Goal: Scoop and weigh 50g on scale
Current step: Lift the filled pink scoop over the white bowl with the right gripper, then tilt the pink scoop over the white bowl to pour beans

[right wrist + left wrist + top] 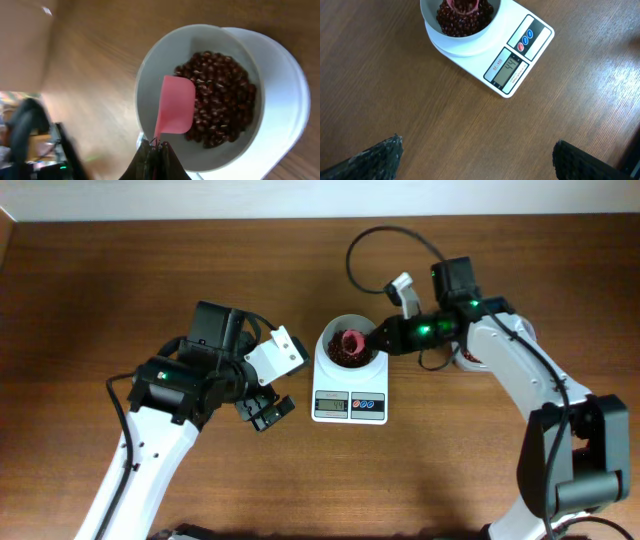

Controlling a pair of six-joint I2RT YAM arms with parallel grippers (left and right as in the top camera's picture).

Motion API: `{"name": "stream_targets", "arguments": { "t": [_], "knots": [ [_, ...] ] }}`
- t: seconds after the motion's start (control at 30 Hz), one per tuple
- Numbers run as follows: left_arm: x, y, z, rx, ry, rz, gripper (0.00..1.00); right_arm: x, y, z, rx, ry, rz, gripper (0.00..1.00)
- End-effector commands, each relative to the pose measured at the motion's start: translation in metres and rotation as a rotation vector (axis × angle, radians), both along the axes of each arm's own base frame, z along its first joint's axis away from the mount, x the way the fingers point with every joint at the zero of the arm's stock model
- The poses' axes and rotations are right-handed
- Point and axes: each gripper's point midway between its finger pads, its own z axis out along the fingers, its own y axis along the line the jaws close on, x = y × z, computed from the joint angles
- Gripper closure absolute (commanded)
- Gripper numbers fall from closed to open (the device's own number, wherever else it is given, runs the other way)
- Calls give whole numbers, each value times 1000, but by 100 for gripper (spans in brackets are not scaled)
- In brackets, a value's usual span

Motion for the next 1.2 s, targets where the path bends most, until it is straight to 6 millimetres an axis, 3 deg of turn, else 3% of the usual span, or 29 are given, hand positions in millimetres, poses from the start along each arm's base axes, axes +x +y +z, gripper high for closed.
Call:
{"name": "stream_targets", "arguments": {
  "t": [0.0,0.17,0.27,0.4,0.53,0.67,0.77,0.87,1.0,1.07,1.17],
  "knots": [
    [1,-1,9,-11,-28,-15,1,20,-8,24,-149,-160,-40,96],
    [1,-1,9,-11,-28,-15,1,23,-15,30,-201,-202,-47,96],
    [1,-1,9,-12,-29,-15,1,22,-9,37,-196,-214,-35,96],
    [1,-1,9,-12,-29,-15,1,23,-12,30,-274,-227,-54,96],
    [1,-1,9,-12,-29,-15,1,8,13,46,-123,-251,86,96],
    [1,-1,9,-12,-29,-15,1,21,-15,29,-301,-235,-33,96],
    [1,-1,9,-12,-29,-15,1,6,10,45,-151,-273,114,96],
    [1,-1,9,-12,-29,-15,1,19,-9,33,-271,-244,-10,96],
    [1,-1,9,-12,-29,-15,1,7,14,50,-142,-297,122,96],
    [1,-1,9,-11,-28,-15,1,20,-7,37,-275,-260,-9,96],
    [1,-1,9,-12,-29,-15,1,5,15,48,-170,-302,128,96]
  ]
}}
